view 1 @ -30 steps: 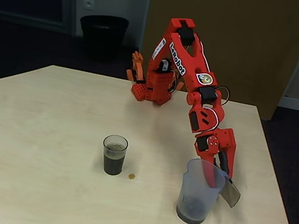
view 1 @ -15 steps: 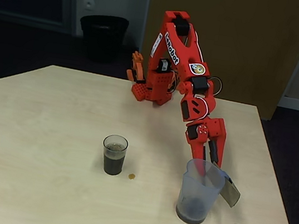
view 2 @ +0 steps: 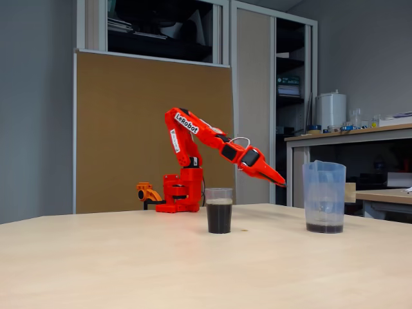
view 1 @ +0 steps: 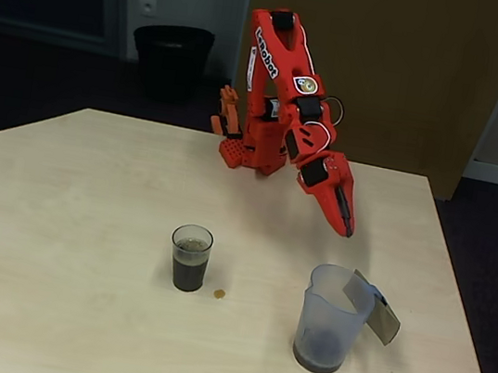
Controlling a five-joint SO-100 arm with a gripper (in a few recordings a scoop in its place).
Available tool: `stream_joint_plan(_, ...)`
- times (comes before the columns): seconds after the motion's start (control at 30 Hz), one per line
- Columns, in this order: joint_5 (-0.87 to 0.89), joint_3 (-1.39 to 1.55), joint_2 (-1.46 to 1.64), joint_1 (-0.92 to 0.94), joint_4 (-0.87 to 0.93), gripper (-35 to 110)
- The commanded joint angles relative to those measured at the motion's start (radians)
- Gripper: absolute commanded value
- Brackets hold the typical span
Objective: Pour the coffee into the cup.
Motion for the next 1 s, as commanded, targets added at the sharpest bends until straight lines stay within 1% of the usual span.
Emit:
stream_joint_plan(0.0,-0.074,0.095,0.276,-0.006,0.147,0)
stream_joint_plan(0.1,-0.081,0.206,0.480,0.005,0.236,0)
stream_joint_plan(0.2,-0.087,0.356,0.756,0.005,0.321,0)
stream_joint_plan(0.23,-0.089,0.408,0.876,0.005,0.374,0)
stream_joint_plan(0.27,-0.094,0.419,0.994,0.005,0.494,0)
stream_joint_plan(0.33,-0.112,0.419,1.132,0.006,0.635,0)
stream_joint_plan(0.4,-0.120,0.413,1.123,0.014,0.670,0)
stream_joint_plan(0.7,-0.153,0.419,1.124,0.012,0.672,0)
stream_joint_plan(0.97,-0.146,0.419,1.127,0.005,0.661,0)
